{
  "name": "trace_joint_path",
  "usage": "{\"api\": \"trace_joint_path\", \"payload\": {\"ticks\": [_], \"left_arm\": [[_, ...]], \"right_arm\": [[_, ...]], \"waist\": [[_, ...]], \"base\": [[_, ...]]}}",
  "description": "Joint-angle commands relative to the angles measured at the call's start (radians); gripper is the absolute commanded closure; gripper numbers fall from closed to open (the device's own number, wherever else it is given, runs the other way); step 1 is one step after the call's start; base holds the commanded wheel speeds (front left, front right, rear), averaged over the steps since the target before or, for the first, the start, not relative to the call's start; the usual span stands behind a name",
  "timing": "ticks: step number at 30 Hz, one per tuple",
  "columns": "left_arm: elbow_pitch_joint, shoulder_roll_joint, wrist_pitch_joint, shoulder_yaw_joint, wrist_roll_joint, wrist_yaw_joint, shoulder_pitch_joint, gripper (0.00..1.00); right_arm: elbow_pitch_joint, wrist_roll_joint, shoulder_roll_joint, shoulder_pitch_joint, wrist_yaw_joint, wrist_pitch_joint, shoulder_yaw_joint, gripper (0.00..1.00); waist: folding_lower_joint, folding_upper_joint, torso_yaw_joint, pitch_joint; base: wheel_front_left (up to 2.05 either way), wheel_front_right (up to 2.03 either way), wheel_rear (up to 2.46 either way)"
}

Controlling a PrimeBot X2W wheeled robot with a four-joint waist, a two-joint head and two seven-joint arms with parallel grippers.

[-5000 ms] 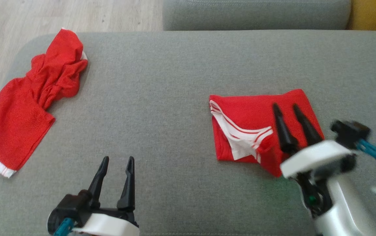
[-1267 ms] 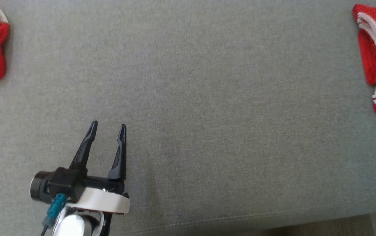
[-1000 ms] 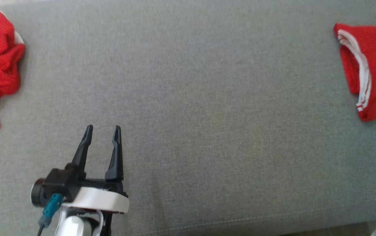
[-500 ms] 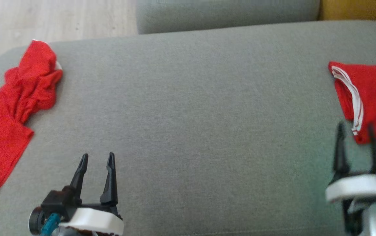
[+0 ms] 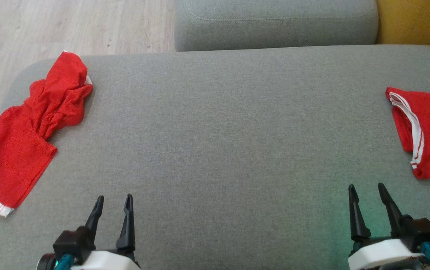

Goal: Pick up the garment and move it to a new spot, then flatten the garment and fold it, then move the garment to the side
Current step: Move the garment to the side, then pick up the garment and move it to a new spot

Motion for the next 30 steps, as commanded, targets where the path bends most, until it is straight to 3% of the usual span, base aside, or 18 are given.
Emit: {"api": "trace_joint_path", "payload": {"ticks": [1,11,22,30], "left_arm": [[-0.024,-0.003,-0.012,0.034,-0.002,-0.005,-0.041,0.00],[-0.018,-0.003,-0.012,0.026,-0.001,-0.013,-0.043,0.00],[-0.017,-0.003,-0.012,0.025,-0.009,0.001,-0.014,0.00],[-0.035,-0.003,-0.012,0.058,-0.028,0.010,0.031,0.00]], "right_arm": [[-0.027,0.009,-0.008,-0.013,-0.001,-0.011,0.030,0.00],[-0.030,0.011,-0.008,-0.015,-0.001,-0.011,0.022,0.00],[-0.028,0.013,-0.008,-0.011,-0.001,-0.011,0.051,0.00],[-0.015,0.007,-0.008,-0.050,-0.001,-0.011,0.095,0.00]], "waist": [[0.0001,-0.0001,0.001,-0.001],[0.0001,-0.0001,0.038,0.000],[0.0001,-0.0001,0.278,-0.013],[0.0001,-0.0001,0.352,0.001]], "base": [[0.00,0.00,0.00],[0.00,0.00,0.00],[0.00,0.00,0.00],[0.00,0.00,0.00]]}}
